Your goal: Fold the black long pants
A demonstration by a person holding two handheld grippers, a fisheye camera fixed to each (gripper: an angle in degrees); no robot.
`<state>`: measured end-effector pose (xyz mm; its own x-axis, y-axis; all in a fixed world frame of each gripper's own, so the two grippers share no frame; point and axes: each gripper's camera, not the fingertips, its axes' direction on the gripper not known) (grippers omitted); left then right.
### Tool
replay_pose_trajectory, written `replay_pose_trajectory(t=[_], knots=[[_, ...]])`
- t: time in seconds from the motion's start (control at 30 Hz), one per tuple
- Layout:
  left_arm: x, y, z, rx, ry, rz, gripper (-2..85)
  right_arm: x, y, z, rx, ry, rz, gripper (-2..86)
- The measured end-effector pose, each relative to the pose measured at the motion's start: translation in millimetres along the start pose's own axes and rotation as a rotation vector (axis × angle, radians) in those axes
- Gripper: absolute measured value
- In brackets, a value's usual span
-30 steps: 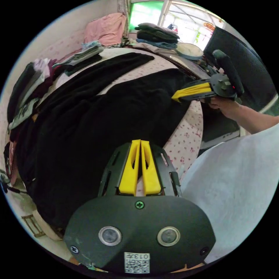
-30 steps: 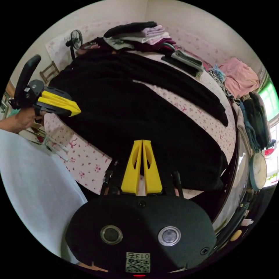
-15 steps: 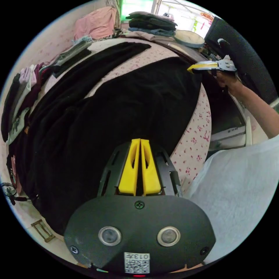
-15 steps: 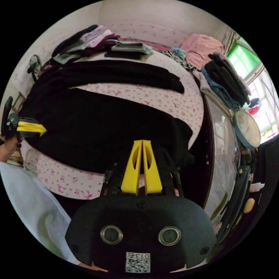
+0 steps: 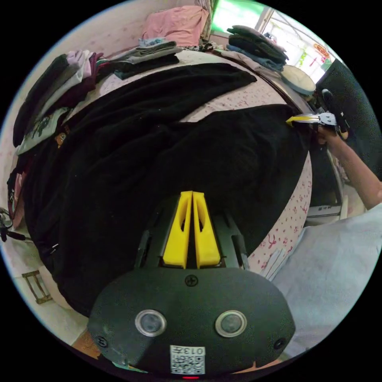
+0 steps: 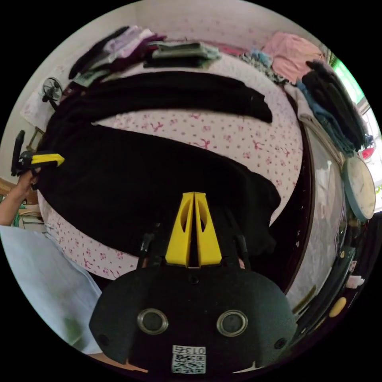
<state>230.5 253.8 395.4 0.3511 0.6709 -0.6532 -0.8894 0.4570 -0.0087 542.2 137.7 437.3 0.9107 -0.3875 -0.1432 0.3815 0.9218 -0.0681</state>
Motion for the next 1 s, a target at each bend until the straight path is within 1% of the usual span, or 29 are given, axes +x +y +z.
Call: replay_pose_trajectory(t=[0.07, 0.1, 0.17, 0.23, 0.33, 0.4, 0.57, 0.7, 0.83, 0.87, 0.9, 1.0], knots=[[-10, -4, -3, 0.004, 0.026, -0.018, -0.3, 17, -9, -6, -0.056, 0.016, 0.037, 0.1], [-18, -6, -8, 0.004, 0.016, -0.038, -0.3, 21, -11, -9, -0.049, 0.014, 0.056, 0.0], [-32, -7, -20, 0.062, -0.008, -0.065, -0.3, 36, -20, -30, 0.059, 0.015, 0.089, 0.0], [-56, -17, -39, 0.128, -0.084, -0.1, -0.3, 42, -34, -40, 0.107, -0.007, 0.074, 0.1], [-93, -50, -55, 0.181, -0.145, -0.122, -0.3, 36, -78, -43, 0.151, -0.02, 0.0, 0.2], [-114, -79, -59, 0.177, -0.142, -0.112, -0.3, 28, -112, -39, 0.173, -0.046, -0.052, 0.2], [-150, -166, -58, 0.172, -0.224, -0.042, -0.3, -6, -228, -27, 0.205, -0.106, -0.221, 0.3], [-174, -225, -39, 0.1, -0.212, 0.022, -0.3, -17, -293, -13, 0.188, -0.117, -0.285, 0.3], [-198, -251, -20, 0.038, -0.2, 0.021, -0.3, -14, -345, 13, 0.093, -0.074, -0.351, 0.2], [-201, -252, -21, 0.056, -0.198, 0.023, -0.3, -9, -356, 21, 0.064, -0.045, -0.354, 0.2], [-210, -254, -25, 0.085, -0.197, 0.005, -0.4, -6, -359, 22, 0.077, -0.05, -0.366, 0.2], [-239, -261, -37, 0.138, -0.09, -0.084, -0.4, 23, -379, 20, 0.111, -0.095, -0.289, 0.2]])
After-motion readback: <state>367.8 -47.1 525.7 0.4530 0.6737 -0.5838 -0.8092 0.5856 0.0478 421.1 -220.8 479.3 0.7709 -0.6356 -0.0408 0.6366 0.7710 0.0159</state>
